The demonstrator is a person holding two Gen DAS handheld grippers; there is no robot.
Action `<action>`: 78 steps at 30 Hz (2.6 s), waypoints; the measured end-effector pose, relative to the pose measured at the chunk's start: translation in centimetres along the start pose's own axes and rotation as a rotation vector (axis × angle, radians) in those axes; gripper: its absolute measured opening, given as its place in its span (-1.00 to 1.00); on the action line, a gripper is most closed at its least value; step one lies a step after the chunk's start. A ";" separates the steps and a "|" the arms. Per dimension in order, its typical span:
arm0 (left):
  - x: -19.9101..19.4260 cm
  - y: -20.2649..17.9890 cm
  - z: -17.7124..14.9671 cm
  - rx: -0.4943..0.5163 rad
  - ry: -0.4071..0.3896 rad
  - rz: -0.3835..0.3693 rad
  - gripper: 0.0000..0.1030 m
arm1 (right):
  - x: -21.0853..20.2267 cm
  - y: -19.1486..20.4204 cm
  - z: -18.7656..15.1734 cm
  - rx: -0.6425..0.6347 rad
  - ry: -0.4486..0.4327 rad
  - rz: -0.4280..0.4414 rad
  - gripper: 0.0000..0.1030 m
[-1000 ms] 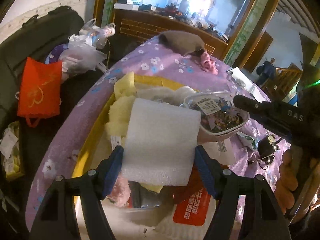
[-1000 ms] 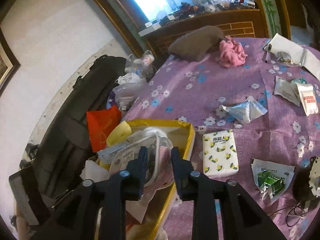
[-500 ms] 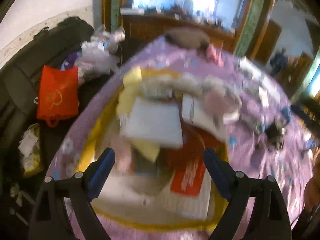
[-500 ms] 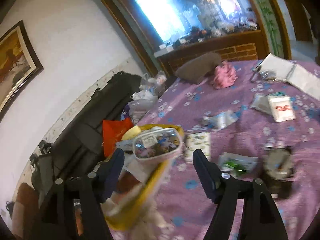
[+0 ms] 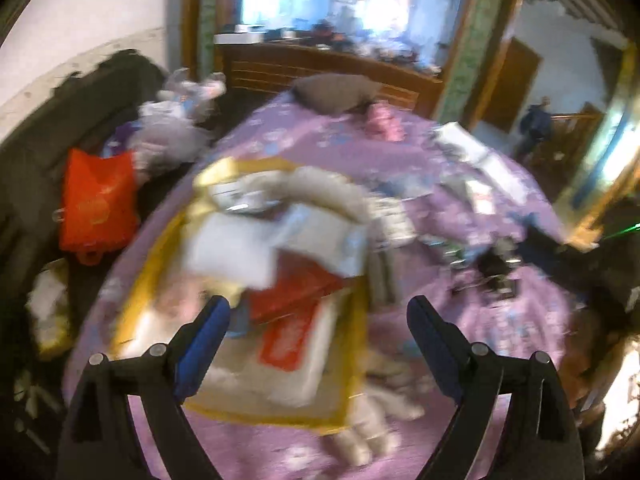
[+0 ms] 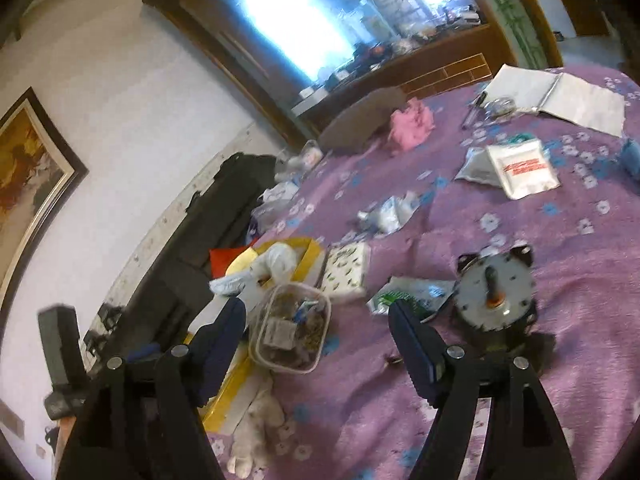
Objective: Organize soft objects
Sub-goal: 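Grasp the clear plastic case with the left tool, then grasp green medicine packet with right tool while left tool carries case to box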
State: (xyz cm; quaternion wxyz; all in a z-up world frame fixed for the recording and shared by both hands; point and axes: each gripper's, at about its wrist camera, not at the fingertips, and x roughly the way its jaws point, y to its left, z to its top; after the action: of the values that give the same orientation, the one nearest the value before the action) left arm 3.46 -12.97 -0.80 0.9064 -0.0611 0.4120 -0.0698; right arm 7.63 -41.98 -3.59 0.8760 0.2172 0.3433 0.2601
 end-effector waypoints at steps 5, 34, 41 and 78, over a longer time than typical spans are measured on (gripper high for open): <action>4.1 -4.1 1.7 0.090 0.098 -0.116 0.74 | 0.9 -0.6 -0.5 0.039 0.031 -0.020 0.52; 6.2 -1.6 2.1 0.008 0.061 -0.270 -0.60 | 10.0 2.3 1.3 -0.161 0.210 -0.359 0.52; 3.9 2.1 1.6 -0.098 0.013 -0.296 -0.59 | 13.4 1.2 0.3 -0.265 0.233 -0.628 0.23; 6.2 12.4 5.9 -0.311 -0.009 -0.349 -0.58 | 17.1 11.8 1.8 -0.185 0.188 -0.093 -0.28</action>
State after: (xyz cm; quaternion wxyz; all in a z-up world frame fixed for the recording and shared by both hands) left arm 12.89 -1.61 -3.66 0.8623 -0.2705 0.3968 -0.1607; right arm 16.05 -22.91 -4.16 0.8674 0.0937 0.4081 0.2689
